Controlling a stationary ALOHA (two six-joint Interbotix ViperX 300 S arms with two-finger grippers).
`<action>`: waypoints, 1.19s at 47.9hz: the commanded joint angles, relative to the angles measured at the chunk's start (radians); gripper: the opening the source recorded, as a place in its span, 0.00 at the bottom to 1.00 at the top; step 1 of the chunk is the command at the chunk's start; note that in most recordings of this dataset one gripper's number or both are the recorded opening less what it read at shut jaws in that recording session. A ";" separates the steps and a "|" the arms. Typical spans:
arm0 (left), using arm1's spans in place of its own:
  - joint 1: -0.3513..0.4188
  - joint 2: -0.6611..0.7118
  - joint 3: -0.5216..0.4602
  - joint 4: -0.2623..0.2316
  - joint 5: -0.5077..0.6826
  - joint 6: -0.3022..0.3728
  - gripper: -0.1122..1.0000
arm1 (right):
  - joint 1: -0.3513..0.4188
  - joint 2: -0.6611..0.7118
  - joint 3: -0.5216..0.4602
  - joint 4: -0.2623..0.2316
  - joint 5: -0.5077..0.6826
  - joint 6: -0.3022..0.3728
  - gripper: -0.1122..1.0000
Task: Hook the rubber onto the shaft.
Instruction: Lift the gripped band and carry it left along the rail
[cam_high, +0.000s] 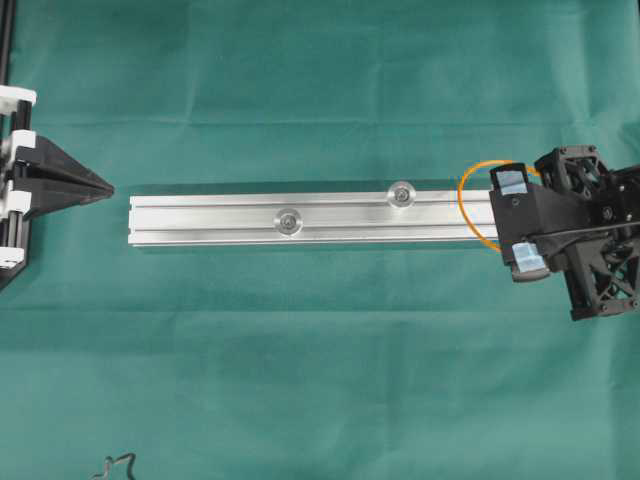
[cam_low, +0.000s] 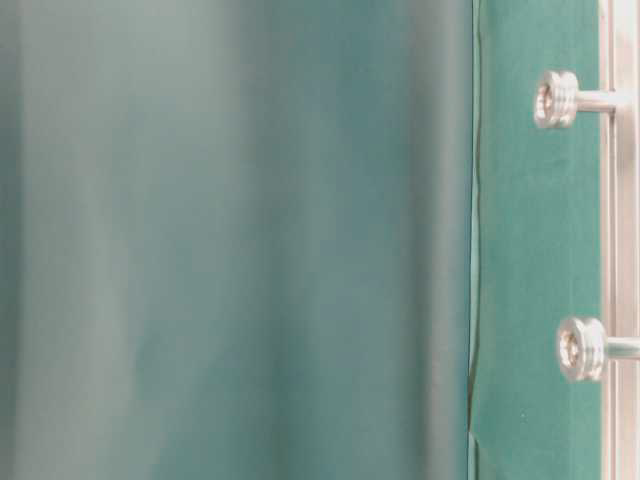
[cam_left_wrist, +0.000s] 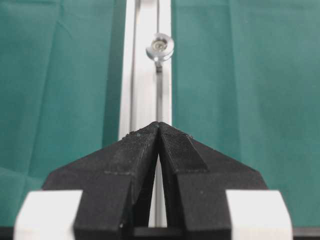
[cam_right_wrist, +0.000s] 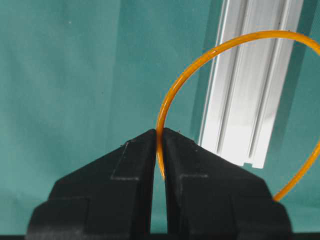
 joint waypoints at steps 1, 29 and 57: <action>0.000 0.005 -0.025 0.002 -0.005 -0.002 0.12 | 0.002 -0.011 -0.043 -0.002 0.021 0.003 0.17; 0.000 0.003 -0.025 0.003 -0.003 -0.002 0.12 | 0.002 -0.011 -0.060 -0.002 0.046 0.003 0.17; 0.000 0.003 -0.025 0.002 -0.005 -0.002 0.12 | 0.002 0.123 -0.156 -0.021 0.005 -0.003 0.17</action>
